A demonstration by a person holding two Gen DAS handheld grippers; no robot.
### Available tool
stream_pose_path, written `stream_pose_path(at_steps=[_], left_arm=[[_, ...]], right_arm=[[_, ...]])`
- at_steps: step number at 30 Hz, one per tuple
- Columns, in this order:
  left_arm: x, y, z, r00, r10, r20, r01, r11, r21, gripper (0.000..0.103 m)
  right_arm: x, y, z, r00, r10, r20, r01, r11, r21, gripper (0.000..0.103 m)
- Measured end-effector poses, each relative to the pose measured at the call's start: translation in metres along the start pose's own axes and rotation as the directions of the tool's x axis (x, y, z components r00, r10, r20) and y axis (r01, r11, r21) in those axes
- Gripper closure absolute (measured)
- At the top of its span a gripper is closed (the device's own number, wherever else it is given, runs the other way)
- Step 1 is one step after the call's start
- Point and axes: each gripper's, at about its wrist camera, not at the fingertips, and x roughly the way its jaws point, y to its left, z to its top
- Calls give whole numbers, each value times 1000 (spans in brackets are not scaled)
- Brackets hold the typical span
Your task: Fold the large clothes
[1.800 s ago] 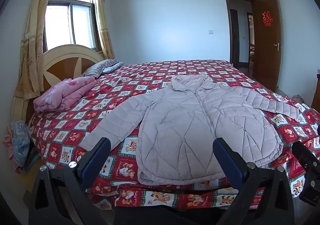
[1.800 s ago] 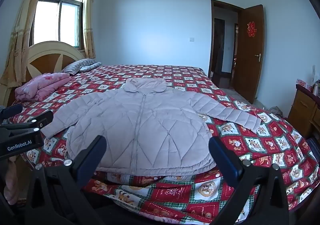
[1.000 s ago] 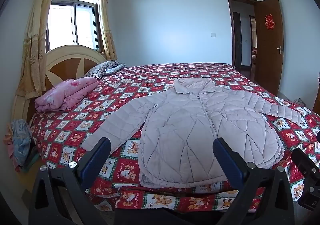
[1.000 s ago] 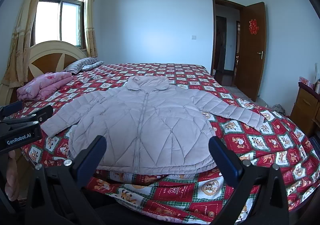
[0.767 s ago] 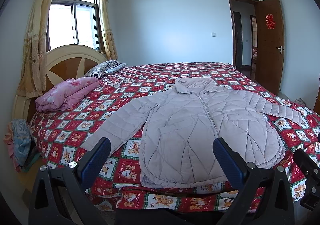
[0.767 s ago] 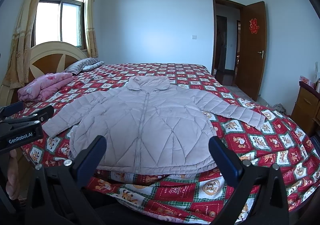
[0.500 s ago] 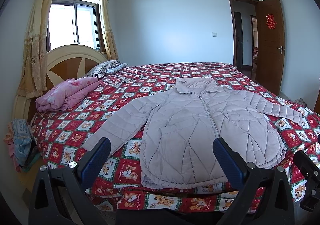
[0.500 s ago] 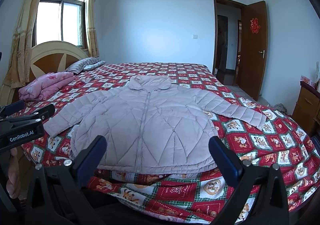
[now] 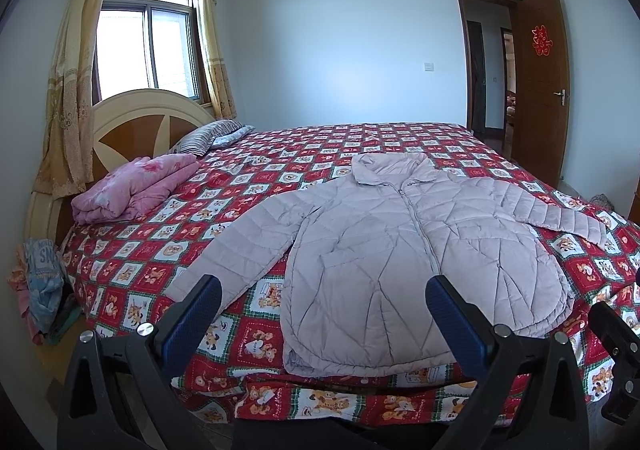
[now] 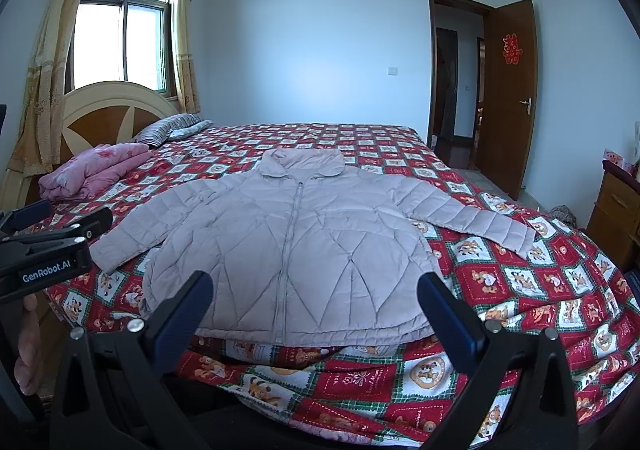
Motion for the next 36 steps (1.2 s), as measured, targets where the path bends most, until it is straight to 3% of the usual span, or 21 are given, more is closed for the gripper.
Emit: stream_pose_path(at_steps=[36], left_arm=[[12, -1, -1, 1000, 5, -31, -5, 1000, 17, 1]], right_arm=[[4, 2, -3, 1000, 12, -17, -11, 1000, 3, 0]])
